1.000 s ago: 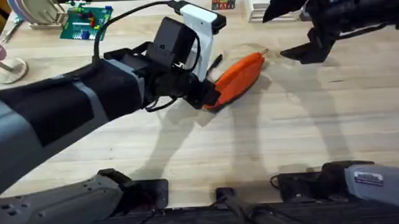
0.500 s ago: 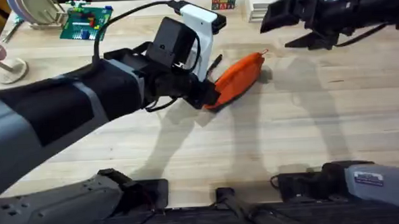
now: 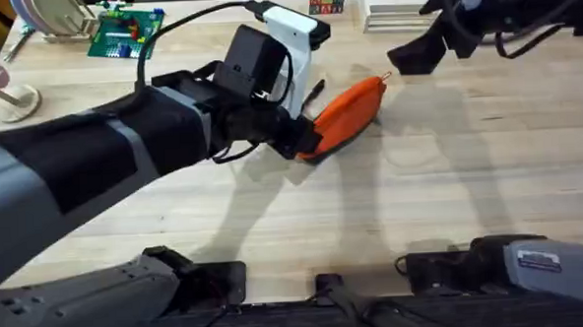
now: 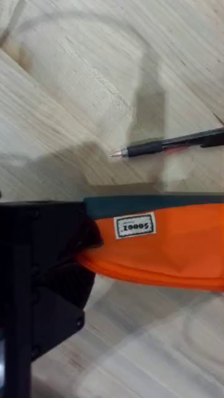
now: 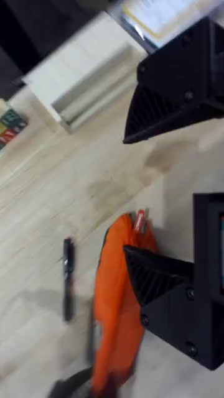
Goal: Unzip the bag, pick up the pens from the table one at a time and place them inside, then zip the bag closed.
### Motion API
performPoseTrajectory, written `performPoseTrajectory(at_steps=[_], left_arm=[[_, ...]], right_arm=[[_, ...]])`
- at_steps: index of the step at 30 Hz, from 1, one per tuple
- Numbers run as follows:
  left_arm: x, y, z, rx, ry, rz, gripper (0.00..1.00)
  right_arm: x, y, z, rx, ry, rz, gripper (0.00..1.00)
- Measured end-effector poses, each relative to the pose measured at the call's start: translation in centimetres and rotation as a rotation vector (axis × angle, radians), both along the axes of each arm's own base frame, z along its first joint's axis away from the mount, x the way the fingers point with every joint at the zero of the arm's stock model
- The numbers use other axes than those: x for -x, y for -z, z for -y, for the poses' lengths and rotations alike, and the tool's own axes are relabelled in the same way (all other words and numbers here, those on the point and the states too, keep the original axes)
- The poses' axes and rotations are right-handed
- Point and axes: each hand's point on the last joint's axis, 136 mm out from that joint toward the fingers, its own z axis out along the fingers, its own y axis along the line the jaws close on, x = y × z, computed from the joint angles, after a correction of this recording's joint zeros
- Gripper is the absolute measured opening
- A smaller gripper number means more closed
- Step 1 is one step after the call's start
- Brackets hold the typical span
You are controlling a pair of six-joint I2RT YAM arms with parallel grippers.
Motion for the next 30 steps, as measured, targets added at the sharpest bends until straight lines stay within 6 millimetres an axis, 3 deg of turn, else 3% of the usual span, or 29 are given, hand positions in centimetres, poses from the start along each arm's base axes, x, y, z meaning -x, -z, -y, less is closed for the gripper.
performPoseTrajectory(at_steps=[12,30], left_arm=[[0.00,0.01,0.00,0.000,0.000,0.000,0.043],[0.01,0.00,0.00,0.000,0.000,0.000,0.043]], right_arm=[[-0.06,-0.06,-0.01,0.281,-0.320,0.219,0.997],[0.07,-0.64,-0.95,0.365,-0.500,0.351,0.997]])
